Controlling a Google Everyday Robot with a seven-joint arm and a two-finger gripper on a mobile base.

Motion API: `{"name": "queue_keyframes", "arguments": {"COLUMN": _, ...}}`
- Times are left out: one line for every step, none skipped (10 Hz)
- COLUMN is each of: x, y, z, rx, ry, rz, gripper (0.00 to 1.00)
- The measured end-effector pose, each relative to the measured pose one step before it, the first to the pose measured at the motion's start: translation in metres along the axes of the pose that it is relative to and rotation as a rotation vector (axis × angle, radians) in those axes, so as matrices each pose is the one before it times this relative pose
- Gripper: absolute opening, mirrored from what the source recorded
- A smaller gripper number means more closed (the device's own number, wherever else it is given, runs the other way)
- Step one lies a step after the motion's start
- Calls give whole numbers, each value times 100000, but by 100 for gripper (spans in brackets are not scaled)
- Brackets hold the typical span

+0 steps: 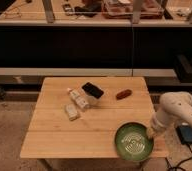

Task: Drag the ceramic bowl in a circle

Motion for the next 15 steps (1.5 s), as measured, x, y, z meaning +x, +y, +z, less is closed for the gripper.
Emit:
{"name": "queue_keyframes", "arguments": {"x": 1309, "y": -1765, "z": 467, "rx": -194, "ry": -1347, "rz": -7146, "gripper": 0}}
{"name": "queue_keyframes", "arguments": {"x": 1824, "y": -2245, "z": 920, "rx": 1071, "ry": -1534, "rz": -7702, "gripper": 0}}
{"name": "queue_keyframes", "arguments": {"x": 1298, "y": -1359, "z": 853, "rx": 928, "ry": -1372, "rz": -4859, "gripper": 0}}
{"name": "queue_keyframes", "arguments": {"x": 1392, "y": -1152, "z": 746, "rx": 941, "ry": -1076, "rz": -4342, "gripper": 0}}
{"name": "queue_keyframes", "arguments": {"x": 1989, "y": -1356, "z": 1116, "rx": 1532, "ry": -1505, "rz": -5542, "gripper": 0}}
{"name": "queue_keyframes", "arguments": {"x": 2167, "y": -1011, "z": 761, "rx": 1644, "ry": -417, "rz": -4703, "gripper": 0}}
{"name": "queue_keyframes", "arguments": {"x": 1593, "y": -678, "z": 215, "rx": 2247, "ry": 1071, "rz": -2298, "gripper": 0}}
{"name": "queue_keyframes", "arguments": {"x": 2241, "y": -156, "z": -253, "rx": 3342, "ry": 4835, "rz": -877, "gripper": 0}}
{"name": "queue_keyframes", "arguments": {"x": 1657, "y": 480, "z": -459, "rx": 1603, "ry": 4458, "rz": 488, "gripper": 0}}
{"name": "queue_keyframes", "arguments": {"x": 1597, "y": 881, "z": -655, "rx": 2941, "ry": 5640, "rz": 3236, "gripper": 0}}
{"name": "queue_keyframes", "arguments": {"x": 892, "y": 1006, "z": -481, "rx": 2936, "ry": 4479, "rz": 4505, "gripper": 0}}
{"name": "queue_keyframes", "arguments": {"x": 363, "y": 1066, "z": -433, "rx": 2033, "ry": 3372, "rz": 5038, "gripper": 0}}
{"name": "queue_keyframes", "arguments": {"x": 231, "y": 1887, "z": -780, "rx": 2409, "ry": 5202, "rz": 8016, "gripper": 0}}
{"name": "queue_keyframes", "arguments": {"x": 27, "y": 1089, "z": -644, "rx": 552, "ry": 2781, "rz": 3750, "gripper": 0}}
{"name": "queue_keyframes", "arguments": {"x": -186, "y": 1080, "z": -674, "rx": -25, "ry": 2275, "rz": 2844, "gripper": 0}}
